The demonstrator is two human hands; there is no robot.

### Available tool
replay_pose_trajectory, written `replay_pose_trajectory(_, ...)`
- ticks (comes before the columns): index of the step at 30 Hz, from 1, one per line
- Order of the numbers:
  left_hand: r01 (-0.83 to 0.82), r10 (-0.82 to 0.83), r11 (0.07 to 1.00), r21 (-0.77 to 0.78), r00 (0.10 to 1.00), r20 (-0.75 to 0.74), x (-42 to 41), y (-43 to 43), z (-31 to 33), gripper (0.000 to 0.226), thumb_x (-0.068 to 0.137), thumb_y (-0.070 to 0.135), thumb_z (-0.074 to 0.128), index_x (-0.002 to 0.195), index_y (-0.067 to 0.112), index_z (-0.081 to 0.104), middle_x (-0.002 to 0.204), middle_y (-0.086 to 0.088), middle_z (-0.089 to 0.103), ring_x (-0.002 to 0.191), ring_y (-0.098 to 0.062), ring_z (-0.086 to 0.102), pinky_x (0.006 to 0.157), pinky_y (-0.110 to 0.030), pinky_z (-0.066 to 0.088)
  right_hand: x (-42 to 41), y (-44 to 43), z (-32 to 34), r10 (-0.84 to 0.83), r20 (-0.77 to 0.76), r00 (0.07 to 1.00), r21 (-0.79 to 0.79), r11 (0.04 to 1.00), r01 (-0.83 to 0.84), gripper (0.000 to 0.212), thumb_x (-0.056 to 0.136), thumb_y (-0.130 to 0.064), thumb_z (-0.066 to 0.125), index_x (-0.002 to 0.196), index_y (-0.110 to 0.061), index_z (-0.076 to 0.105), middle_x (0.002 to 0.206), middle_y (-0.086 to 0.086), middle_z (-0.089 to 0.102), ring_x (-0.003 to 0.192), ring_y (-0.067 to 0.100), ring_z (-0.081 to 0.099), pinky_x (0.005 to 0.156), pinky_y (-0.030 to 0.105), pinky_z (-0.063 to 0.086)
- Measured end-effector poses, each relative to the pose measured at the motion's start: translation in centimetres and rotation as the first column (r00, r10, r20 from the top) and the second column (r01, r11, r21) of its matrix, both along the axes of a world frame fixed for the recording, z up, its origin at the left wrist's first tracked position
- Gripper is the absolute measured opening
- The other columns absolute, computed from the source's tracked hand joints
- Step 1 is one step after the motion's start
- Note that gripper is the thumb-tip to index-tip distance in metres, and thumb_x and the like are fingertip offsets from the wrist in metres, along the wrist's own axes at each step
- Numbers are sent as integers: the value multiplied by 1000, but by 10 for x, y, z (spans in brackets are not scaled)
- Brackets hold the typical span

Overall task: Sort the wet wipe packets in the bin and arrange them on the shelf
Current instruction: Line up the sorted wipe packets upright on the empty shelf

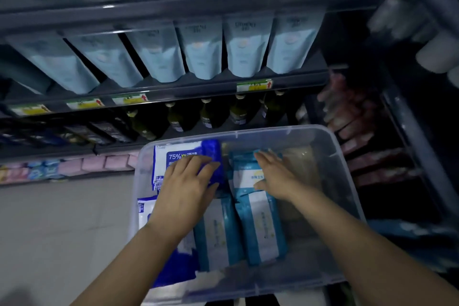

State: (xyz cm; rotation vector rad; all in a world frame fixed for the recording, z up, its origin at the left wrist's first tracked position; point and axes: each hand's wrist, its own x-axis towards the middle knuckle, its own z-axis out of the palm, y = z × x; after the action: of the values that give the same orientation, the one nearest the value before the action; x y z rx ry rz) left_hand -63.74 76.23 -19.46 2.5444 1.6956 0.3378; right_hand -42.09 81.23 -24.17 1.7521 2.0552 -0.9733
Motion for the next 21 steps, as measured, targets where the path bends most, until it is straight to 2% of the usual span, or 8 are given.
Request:
replay_pose_trajectory(2, -21, 21, 1000, -8, 1000, 7, 0, 2, 1, 45, 68, 19, 83, 109, 11, 68, 106, -7, 66, 96, -31, 62, 80, -42, 50, 1, 4, -6, 21, 15, 1000, -35, 999, -21, 83, 88, -34, 62, 150, -13, 10, 157, 4, 9, 144, 26, 8, 115, 36, 12)
replay_pose_trajectory(6, -48, 48, 999, -2, 999, 22, 3, 4, -1, 44, 67, 17, 83, 108, 11, 68, 106, -6, 66, 98, -28, 59, 80, -41, 50, 8, 7, -6, 128, 160, 979, 149, 977, -152, 80, 79, -49, 66, 145, -21, 28, 140, 3, 33, 128, 26, 27, 110, 39, 21)
replay_pose_trajectory(11, -58, 58, 998, -9, 998, 32, 10, 3, -1, 45, 68, 14, 83, 110, 10, 67, 107, -7, 65, 101, -28, 56, 81, -41, 49, 10, 7, -6, 80, 36, 996, 156, 984, -84, 76, 74, -40, 75, 136, -15, 39, 132, 4, 44, 121, 24, 42, 102, 32, 35)
replay_pose_trajectory(14, -53, 53, 999, -8, 998, 38, 13, 5, 0, 38, 74, 16, 76, 110, 10, 67, 107, -7, 65, 100, -30, 58, 81, -42, 49, 12, 7, -6, 38, -6, 999, 124, 992, -37, 75, 71, -38, 78, 133, -16, 41, 130, 7, 54, 117, 26, 51, 96, 35, 43)
replay_pose_trajectory(18, -70, 72, 997, -38, 997, 40, 20, 8, 5, 37, 82, 27, 53, 113, 12, 66, 108, -6, 64, 99, -31, 59, 81, -41, 50, 18, 8, -8, 54, -39, 998, 111, 993, -50, 82, 73, -40, 76, 141, -19, 35, 140, 3, 45, 127, 24, 44, 104, 36, 37)
replay_pose_trajectory(21, -81, 84, 995, -63, 995, 55, 23, 10, 4, 40, 83, 29, 46, 113, 11, 66, 108, -5, 63, 99, -31, 59, 81, -41, 52, 20, 7, -8, 87, -33, 996, 157, 984, -81, 81, 77, -41, 72, 144, -22, 30, 140, 1, 35, 129, 22, 32, 108, 36, 30)
